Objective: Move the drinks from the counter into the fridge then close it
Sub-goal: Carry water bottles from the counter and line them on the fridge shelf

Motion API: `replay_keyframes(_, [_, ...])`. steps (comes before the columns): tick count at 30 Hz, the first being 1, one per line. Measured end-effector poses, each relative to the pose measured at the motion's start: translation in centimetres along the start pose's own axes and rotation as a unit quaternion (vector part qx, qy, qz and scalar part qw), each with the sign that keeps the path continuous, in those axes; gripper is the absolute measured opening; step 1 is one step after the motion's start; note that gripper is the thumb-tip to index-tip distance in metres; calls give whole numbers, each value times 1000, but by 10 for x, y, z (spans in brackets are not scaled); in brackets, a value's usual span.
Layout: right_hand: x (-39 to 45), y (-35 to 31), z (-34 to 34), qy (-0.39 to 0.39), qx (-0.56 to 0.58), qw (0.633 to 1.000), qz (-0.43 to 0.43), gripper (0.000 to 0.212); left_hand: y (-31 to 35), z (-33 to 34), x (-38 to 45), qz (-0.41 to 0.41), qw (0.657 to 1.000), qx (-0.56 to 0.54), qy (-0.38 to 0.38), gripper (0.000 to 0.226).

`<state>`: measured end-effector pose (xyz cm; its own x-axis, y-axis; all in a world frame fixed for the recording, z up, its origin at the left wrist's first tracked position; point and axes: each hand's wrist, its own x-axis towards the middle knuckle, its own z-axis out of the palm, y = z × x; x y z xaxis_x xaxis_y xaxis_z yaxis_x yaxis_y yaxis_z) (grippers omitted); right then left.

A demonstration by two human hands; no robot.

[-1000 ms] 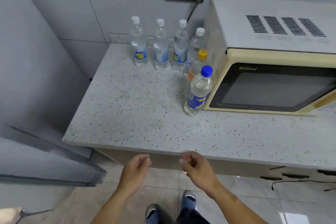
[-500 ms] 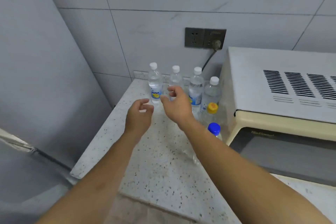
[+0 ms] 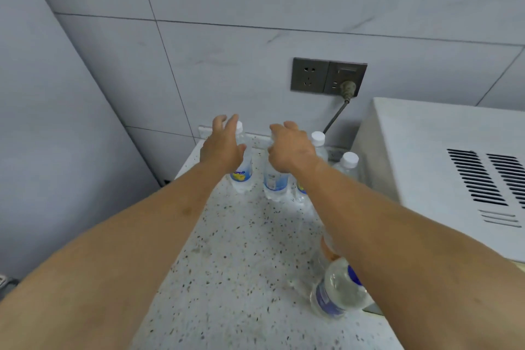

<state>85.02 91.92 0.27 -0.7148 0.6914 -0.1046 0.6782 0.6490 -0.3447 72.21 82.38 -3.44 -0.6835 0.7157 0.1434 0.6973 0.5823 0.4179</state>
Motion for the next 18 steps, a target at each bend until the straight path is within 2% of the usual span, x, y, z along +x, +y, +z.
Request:
replay_keyframes(3, [2, 0, 2, 1, -35, 999, -17, 61, -3, -1, 5, 32, 998, 30, -42, 67])
replay_keyframes(5, [1, -1, 2, 21, -55, 998, -28, 49, -5, -2, 0, 36, 999, 25, -6, 51])
replay_keyframes(8, [-8, -1, 7, -3, -83, 996, -39, 43, -7, 0, -19, 28, 999, -7, 28, 27])
replay_keyframes(12, [-36, -6, 20, -18, -51, 997, -54, 42, -9, 5, -63, -14, 994, -92, 54, 21])
replay_keyframes(14, [-55, -10, 31, -17, -42, 997, -66, 34, -11, 6, -90, -38, 992, -105, 53, 19])
replay_keyframes(18, [-98, -14, 55, -13, 4, 996, -87, 33, -18, 5, -149, -78, 988, -119, 54, 18])
